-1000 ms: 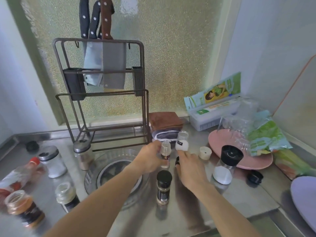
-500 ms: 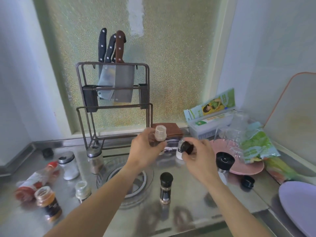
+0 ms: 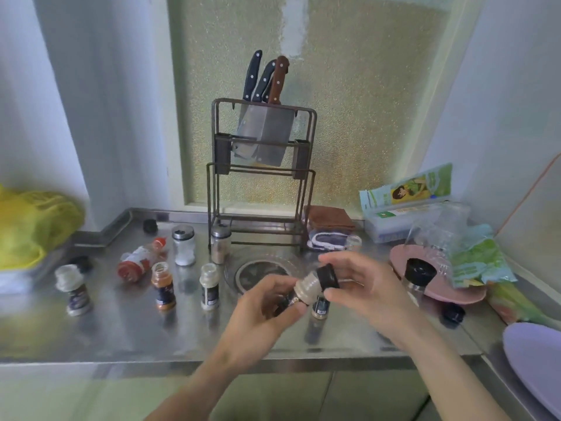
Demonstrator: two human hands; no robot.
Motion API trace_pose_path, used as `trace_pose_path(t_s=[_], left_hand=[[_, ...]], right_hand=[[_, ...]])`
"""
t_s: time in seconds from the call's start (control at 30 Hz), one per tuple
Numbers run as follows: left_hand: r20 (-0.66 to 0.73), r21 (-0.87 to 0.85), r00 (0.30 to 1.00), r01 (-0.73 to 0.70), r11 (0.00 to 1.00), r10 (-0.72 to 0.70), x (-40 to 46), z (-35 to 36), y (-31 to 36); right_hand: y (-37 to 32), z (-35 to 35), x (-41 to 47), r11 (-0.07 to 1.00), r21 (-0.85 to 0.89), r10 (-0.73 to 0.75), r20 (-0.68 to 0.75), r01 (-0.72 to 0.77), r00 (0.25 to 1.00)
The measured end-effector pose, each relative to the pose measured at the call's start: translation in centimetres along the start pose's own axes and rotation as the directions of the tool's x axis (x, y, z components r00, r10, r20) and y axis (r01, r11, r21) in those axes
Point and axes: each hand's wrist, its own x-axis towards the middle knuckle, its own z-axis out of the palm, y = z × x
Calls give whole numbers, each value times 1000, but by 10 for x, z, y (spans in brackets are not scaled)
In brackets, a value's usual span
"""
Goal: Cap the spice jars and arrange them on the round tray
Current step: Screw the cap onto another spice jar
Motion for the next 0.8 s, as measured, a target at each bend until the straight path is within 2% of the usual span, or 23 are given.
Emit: trace_pose_path(t_s=[0.2,0.37,0.57,0.73,0.8], left_hand=[[81,-85,997,15,996,-8,-19,-5,-1],[153,-238,988,51,970,-15,-21,-4,-3],[81,-282,995,84,956,-63,-22,-4,-13],[124,-310,989,115,944,-80,-24,-2,-14],[124,-308,990,105,946,-70,-24,-2,-15]], right_hand=[[-13,-3,-12,982,-185,9,225,34,974],[-16,-5,-14,973,-224,-3,243,60,970],[-8,-1,-17,956,-286,13,248,60,969],[-2,5,-14,977,-211,76,233,-27,970],[0,4,-15,968,-249,86,259,-19,962]])
